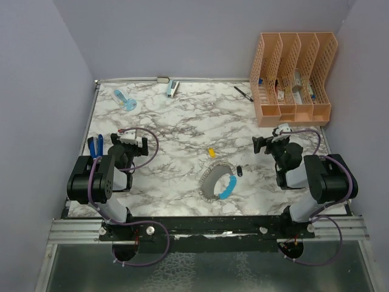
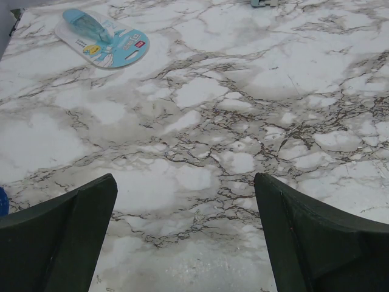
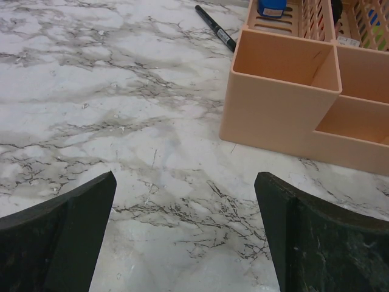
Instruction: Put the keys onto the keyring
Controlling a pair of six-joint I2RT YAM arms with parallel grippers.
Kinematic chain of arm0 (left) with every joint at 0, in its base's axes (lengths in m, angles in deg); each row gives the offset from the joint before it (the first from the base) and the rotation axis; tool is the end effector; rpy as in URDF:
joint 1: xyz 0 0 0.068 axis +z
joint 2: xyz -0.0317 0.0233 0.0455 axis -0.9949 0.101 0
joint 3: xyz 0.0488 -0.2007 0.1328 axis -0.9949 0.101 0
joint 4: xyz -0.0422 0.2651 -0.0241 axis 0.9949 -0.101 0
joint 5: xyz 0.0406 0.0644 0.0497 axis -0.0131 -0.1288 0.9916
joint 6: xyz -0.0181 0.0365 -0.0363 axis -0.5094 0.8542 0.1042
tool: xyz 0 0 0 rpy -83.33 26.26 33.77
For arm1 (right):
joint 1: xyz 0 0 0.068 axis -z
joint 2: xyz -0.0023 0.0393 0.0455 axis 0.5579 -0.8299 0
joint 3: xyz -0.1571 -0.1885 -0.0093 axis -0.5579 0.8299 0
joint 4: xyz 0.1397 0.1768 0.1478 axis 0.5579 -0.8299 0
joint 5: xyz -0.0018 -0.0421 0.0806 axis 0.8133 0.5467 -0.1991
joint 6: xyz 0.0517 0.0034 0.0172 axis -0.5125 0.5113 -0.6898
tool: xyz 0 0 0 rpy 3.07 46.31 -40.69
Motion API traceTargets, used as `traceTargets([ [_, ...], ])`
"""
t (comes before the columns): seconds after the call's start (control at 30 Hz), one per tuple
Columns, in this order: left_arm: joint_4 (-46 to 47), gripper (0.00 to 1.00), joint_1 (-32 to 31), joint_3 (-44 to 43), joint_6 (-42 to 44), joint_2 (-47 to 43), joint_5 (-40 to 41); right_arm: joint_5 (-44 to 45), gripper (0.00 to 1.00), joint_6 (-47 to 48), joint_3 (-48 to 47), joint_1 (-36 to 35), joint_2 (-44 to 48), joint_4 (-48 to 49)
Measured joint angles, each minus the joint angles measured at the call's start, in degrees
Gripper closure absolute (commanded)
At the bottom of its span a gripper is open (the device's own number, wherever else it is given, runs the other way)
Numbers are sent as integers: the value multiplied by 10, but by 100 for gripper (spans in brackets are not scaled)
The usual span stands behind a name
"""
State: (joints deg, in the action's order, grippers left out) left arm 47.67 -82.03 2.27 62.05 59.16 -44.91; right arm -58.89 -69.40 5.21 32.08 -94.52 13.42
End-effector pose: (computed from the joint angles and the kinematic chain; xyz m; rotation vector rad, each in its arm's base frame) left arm 0.2467 0.0038 0.0972 0.1225 1.6758 -0.0586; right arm 0.2469 0.0165 0.0978 -0.2295 1.6917 0.2045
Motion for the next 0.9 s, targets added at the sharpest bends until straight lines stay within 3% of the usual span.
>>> traceTargets([
  [0.9, 4, 8, 0, 0, 0, 0, 0, -2, 1, 0, 0, 0, 0, 0],
])
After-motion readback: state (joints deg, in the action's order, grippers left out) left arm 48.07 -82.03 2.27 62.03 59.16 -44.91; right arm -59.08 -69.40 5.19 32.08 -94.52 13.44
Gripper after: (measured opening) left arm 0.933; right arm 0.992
